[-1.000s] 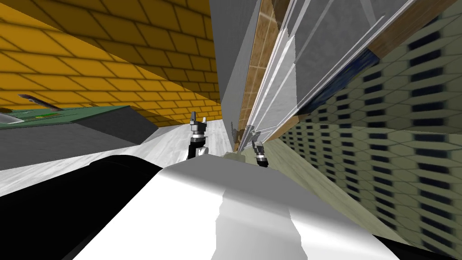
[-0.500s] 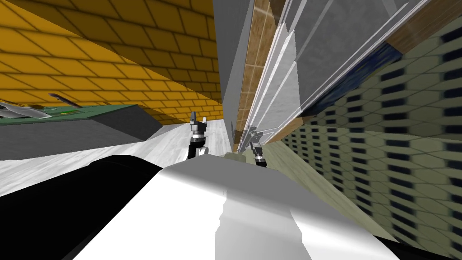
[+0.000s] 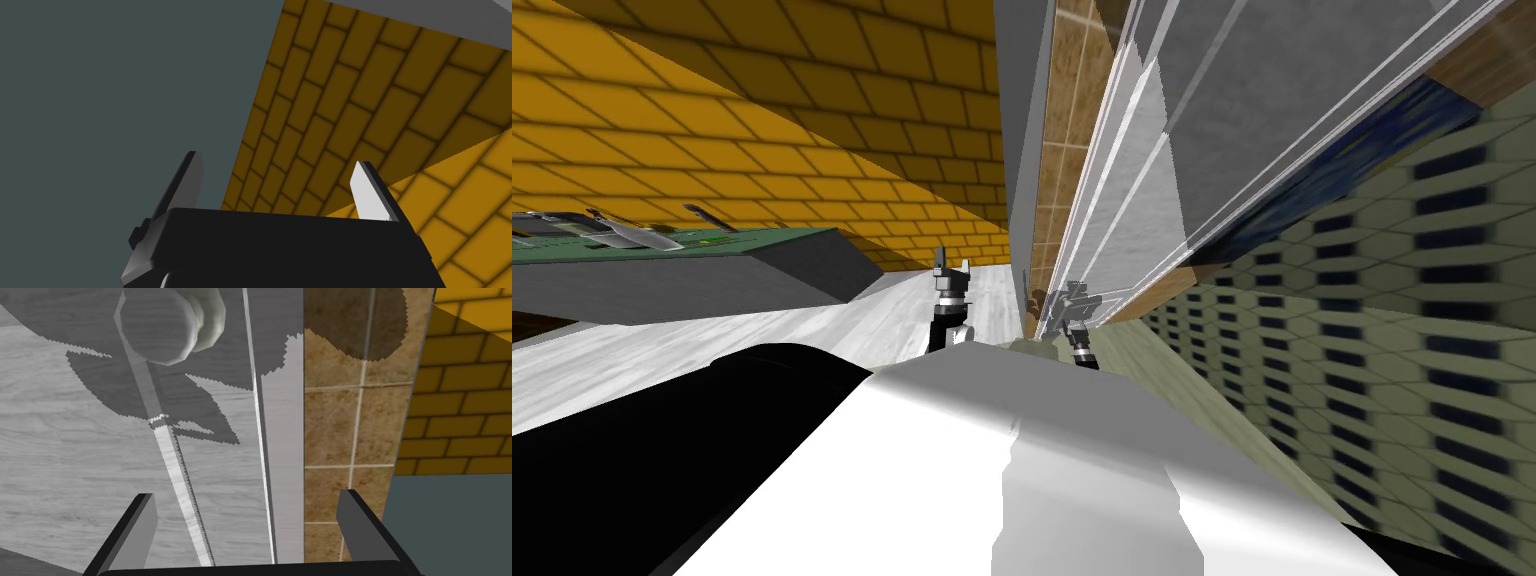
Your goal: Push the door open
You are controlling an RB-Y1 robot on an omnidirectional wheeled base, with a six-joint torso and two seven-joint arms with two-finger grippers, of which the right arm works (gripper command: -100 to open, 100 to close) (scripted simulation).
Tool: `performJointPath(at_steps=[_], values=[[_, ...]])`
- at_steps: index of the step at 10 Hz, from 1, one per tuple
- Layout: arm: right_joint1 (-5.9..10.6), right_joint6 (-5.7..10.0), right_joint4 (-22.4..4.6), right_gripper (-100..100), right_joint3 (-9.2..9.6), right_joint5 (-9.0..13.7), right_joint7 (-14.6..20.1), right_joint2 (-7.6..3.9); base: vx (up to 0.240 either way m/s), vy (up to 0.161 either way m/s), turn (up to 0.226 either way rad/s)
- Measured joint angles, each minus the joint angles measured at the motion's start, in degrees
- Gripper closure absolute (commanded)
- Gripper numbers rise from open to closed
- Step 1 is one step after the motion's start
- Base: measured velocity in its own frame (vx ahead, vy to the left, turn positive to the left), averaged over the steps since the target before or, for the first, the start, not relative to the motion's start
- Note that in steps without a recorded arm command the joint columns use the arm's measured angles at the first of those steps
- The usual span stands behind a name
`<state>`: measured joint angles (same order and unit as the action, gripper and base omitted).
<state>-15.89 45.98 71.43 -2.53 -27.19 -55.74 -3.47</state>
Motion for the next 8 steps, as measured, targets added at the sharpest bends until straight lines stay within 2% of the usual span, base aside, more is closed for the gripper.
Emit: performJointPath(at_steps=[3, 8], values=[[1.08, 1.03, -4.4, -100, -0.37, -1.4, -3.3, 0.71, 0.050, -0.143, 0.116], [1.41, 1.59, -8.8, -100, -0.36, -3.9, -8.0, 2.31, 0.037, -0.145, 0.101]])
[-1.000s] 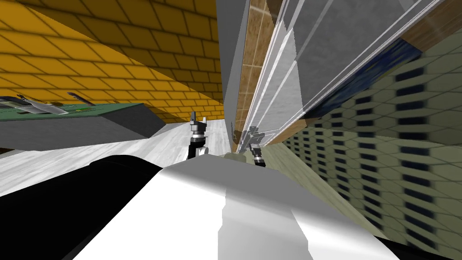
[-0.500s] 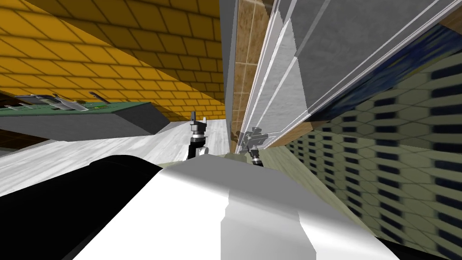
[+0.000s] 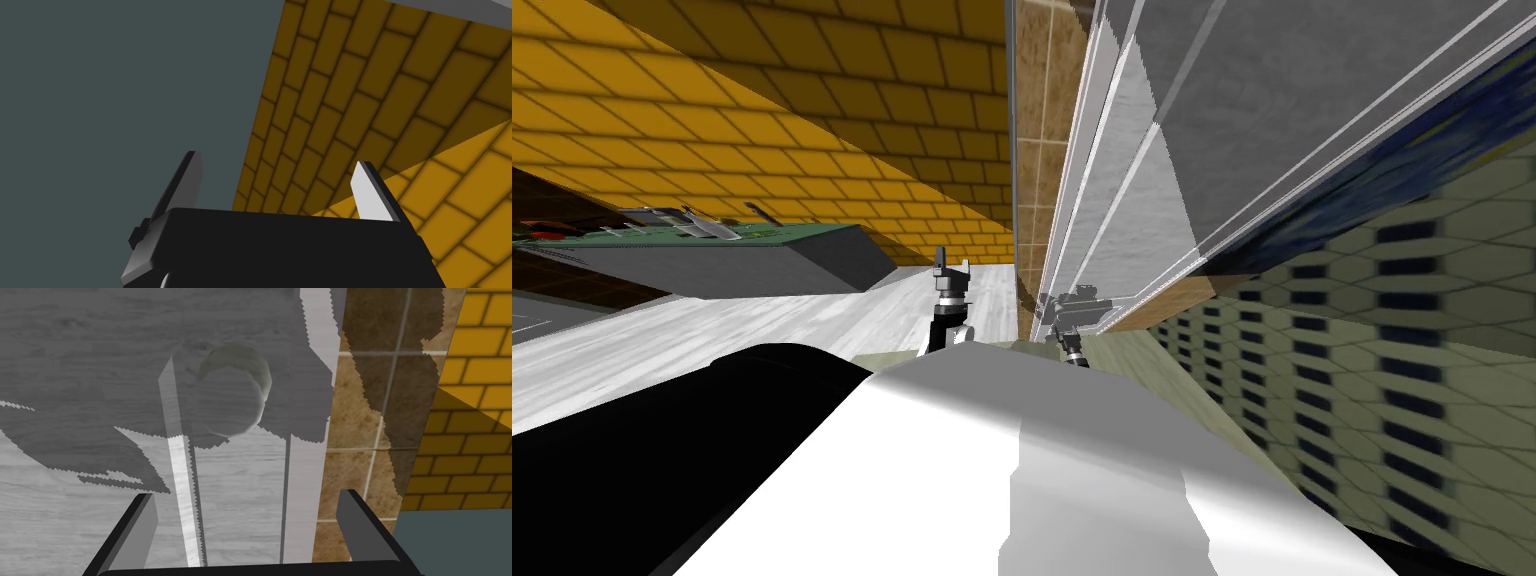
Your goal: Push the door open
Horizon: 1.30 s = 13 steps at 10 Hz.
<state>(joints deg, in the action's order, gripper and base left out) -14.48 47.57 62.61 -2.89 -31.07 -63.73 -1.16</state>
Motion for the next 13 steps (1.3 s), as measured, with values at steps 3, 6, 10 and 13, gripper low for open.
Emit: performJointPath(at_steps=[3, 6, 10, 13], values=[[0.30, 0.35, -1.4, -100, -0.89, 0.1, -1.0, -0.20, 0.012, -0.013, 0.167], [1.68, 0.10, -2.9, -100, -3.61, 1.6, -1.6, -1.11, 0.013, 0.023, 0.174], [3.68, 0.35, -5.7, -100, -6.79, 3.4, -2.2, -2.19, 0.010, 0.014, 0.201], [4.96, 0.22, -7.4, -100, -9.94, 5.2, -3.0, -2.52, 0.015, 0.018, 0.174]])
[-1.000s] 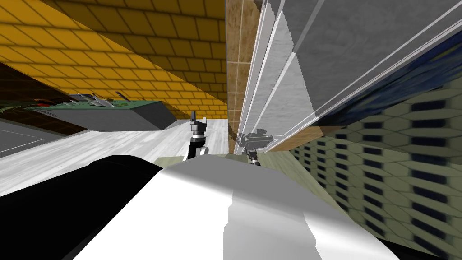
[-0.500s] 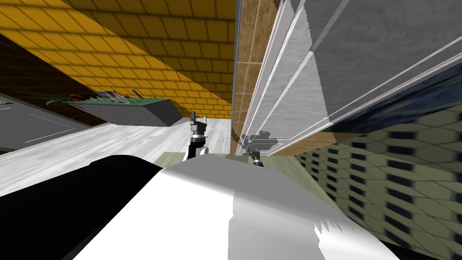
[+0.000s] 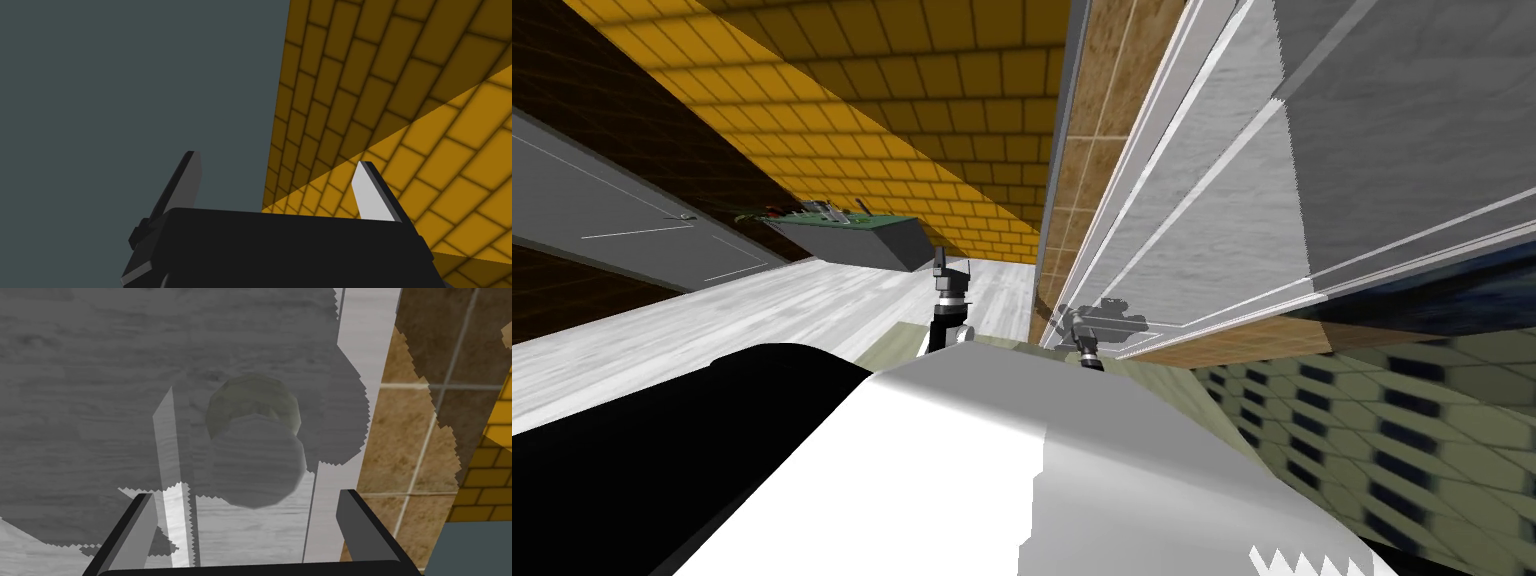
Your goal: Push the door open
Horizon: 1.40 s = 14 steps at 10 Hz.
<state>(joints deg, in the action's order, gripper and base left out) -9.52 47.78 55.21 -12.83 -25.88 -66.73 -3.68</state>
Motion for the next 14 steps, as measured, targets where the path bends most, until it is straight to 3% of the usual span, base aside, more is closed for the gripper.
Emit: performJointPath(at_steps=[5, 6, 7, 13, 14], values=[[4.17, 1.10, -6.3, -100, -5.58, 3.2, -1.1, -1.26, 0.018, 0.017, 0.254], [4.54, 0.83, -6.4, -100, -6.64, 3.8, -1.4, -0.95, 0.010, 0.003, 0.055], [4.58, 0.68, -6.3, 100, -6.73, 3.9, -1.5, -0.89, 0.000, -0.004, -0.064], [4.58, 0.80, -6.3, 100, -6.71, 3.8, -1.4, -1.03, -0.003, -0.003, -0.002], [4.50, 0.21, -6.1, 100, -6.45, 4.7, -1.3, -0.98, -0.029, -0.022, 0.008]])
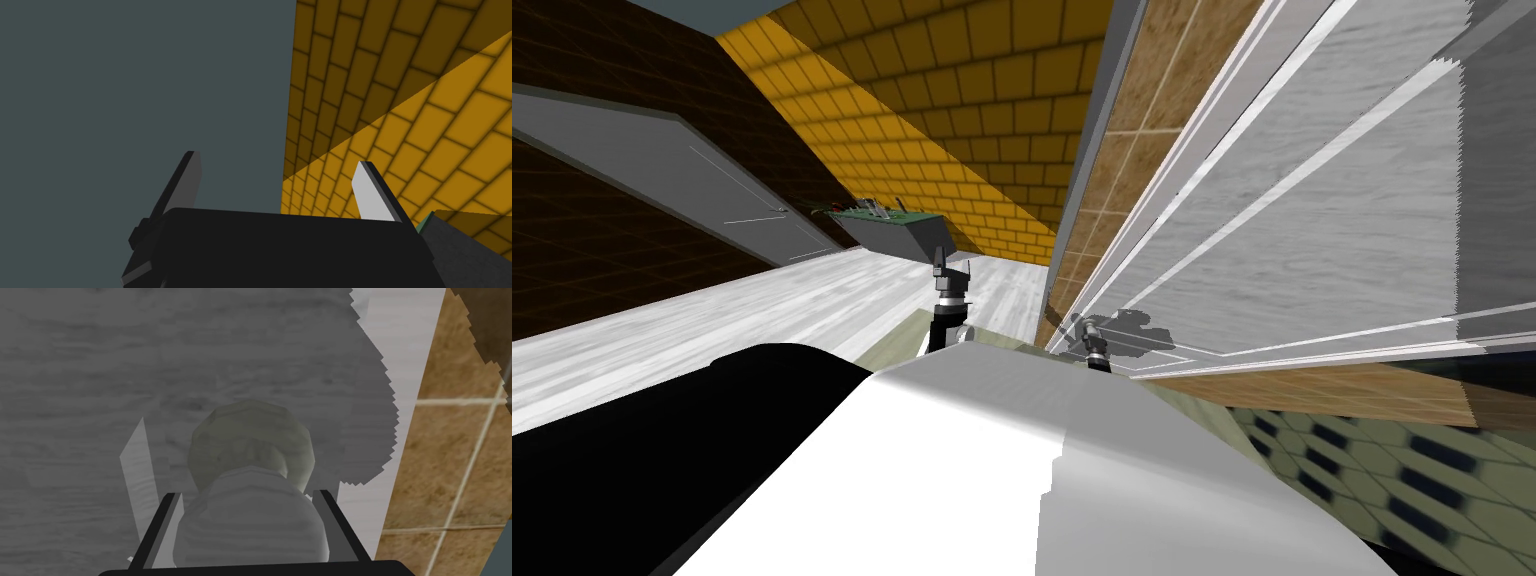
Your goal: Push the door open
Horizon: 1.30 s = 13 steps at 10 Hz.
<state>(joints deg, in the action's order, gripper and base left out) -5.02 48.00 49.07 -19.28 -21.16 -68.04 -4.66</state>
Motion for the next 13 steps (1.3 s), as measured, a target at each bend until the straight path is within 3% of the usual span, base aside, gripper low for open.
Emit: performJointPath(at_steps=[2, 4, 9, 10, 11, 12, 13], values=[[0.17, -1.75, 0.0, 100, 0.58, 2.5, 0.3, 0.20, -0.054, -0.031, -0.004], [-0.54, -5.41, 2.0, 100, 1.60, 5.4, 0.7, 1.00, -0.039, -0.041, -0.022], [0.22, -8.51, 0.4, 100, 2.50, 11.5, 1.1, 1.14, -0.031, -0.023, -0.004], [-0.74, -10.58, 2.4, 100, 3.23, 12.7, 1.6, 1.39, -0.028, -0.025, 0.006], [0.24, -10.68, 0.8, 100, 3.23, 14.1, 1.6, 1.35, -0.051, -0.037, -0.017], [-0.66, -12.51, 2.7, 100, 3.83, 15.4, 1.8, 1.82, -0.041, -0.026, 0.011], [0.38, -13.39, 1.6, 100, 3.88, 16.7, 1.8, 1.85, -0.026, -0.011, 0.022]])
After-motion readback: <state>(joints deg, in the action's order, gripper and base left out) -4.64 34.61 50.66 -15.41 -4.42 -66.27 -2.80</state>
